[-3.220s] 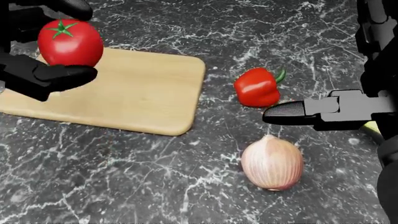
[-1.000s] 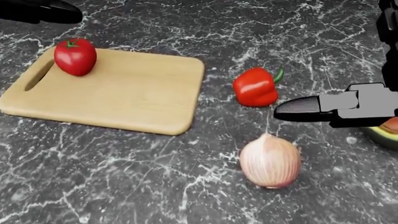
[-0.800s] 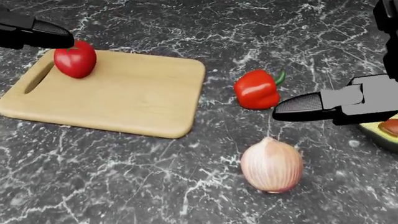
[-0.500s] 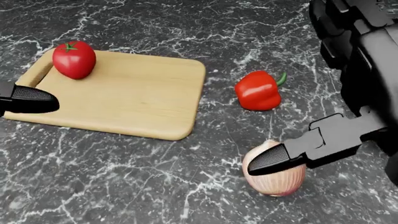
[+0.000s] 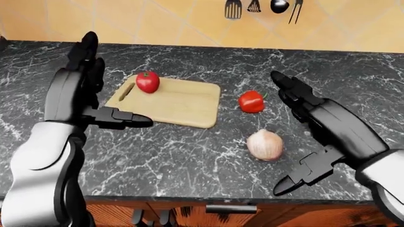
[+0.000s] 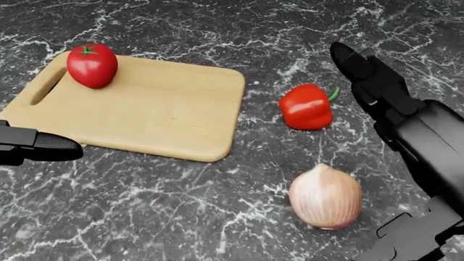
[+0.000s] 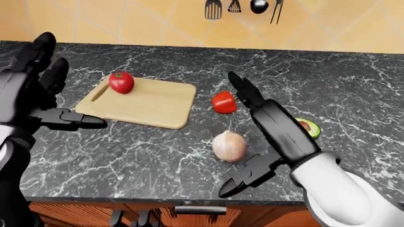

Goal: Place the avocado, onion, tomato and bell pepper on the cutting board.

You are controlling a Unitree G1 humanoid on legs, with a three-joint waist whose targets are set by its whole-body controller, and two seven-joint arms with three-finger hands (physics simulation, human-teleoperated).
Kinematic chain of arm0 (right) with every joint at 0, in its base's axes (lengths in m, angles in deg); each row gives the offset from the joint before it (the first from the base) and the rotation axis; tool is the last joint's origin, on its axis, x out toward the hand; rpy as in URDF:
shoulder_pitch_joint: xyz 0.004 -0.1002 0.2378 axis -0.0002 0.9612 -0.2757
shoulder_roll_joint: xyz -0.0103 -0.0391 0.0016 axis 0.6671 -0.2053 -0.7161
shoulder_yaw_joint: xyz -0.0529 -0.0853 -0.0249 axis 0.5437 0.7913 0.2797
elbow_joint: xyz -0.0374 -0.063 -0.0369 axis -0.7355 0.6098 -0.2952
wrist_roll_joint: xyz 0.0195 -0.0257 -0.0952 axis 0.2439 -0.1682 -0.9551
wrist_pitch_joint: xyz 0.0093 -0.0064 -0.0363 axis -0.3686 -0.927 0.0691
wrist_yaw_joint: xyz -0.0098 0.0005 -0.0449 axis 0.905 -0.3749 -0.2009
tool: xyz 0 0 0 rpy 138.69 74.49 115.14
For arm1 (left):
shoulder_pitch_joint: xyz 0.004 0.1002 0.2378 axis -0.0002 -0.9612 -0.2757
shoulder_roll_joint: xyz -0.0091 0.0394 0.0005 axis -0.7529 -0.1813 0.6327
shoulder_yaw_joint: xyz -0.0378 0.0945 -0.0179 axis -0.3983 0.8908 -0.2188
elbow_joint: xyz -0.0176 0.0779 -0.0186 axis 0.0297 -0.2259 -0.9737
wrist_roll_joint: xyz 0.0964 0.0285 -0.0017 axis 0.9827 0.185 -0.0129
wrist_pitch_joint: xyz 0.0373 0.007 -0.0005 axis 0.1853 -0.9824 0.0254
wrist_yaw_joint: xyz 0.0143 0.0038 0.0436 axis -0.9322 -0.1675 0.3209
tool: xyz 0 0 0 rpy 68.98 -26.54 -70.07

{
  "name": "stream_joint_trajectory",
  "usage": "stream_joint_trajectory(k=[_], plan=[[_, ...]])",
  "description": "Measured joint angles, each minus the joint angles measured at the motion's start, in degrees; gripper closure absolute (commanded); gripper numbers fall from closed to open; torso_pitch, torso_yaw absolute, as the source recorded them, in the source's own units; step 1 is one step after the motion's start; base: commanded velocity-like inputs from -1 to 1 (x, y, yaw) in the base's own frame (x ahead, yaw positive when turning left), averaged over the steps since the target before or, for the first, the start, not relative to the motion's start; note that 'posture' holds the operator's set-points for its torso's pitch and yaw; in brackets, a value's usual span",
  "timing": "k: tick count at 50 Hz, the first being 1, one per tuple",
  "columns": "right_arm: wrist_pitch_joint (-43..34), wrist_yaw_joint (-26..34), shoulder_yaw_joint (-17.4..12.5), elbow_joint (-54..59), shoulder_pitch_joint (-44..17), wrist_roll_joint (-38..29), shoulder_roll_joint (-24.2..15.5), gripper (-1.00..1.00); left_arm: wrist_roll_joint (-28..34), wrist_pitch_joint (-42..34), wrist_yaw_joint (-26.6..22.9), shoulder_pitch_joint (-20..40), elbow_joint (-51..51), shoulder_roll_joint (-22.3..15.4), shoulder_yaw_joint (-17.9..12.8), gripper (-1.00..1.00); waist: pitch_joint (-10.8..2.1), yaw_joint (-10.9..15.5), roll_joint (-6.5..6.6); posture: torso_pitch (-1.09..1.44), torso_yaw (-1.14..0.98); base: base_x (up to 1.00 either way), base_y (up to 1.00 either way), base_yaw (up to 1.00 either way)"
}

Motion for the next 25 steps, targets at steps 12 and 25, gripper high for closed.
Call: stream_joint_trajectory(k=[12, 25], plan=[[3.37, 2.4, 7.61, 0.13, 0.87, -6.62, -1.85, -1.0, 1.61, 0.42, -1.19, -0.8, 0.16, 0.28, -0.06, -1.0, 0.18, -0.15, -0.64, 0.0, 0.0, 0.0, 0.0, 0.0], [-4.29, 33.45, 18.93, 1.06, 1.8, -57.32, 19.71, -0.65, 3.19, 0.58, -2.06, 0.05, -0.4, 0.52, 0.64, -1.0, -0.26, 0.03, 0.51, 0.0, 0.0, 0.0, 0.0, 0.0]])
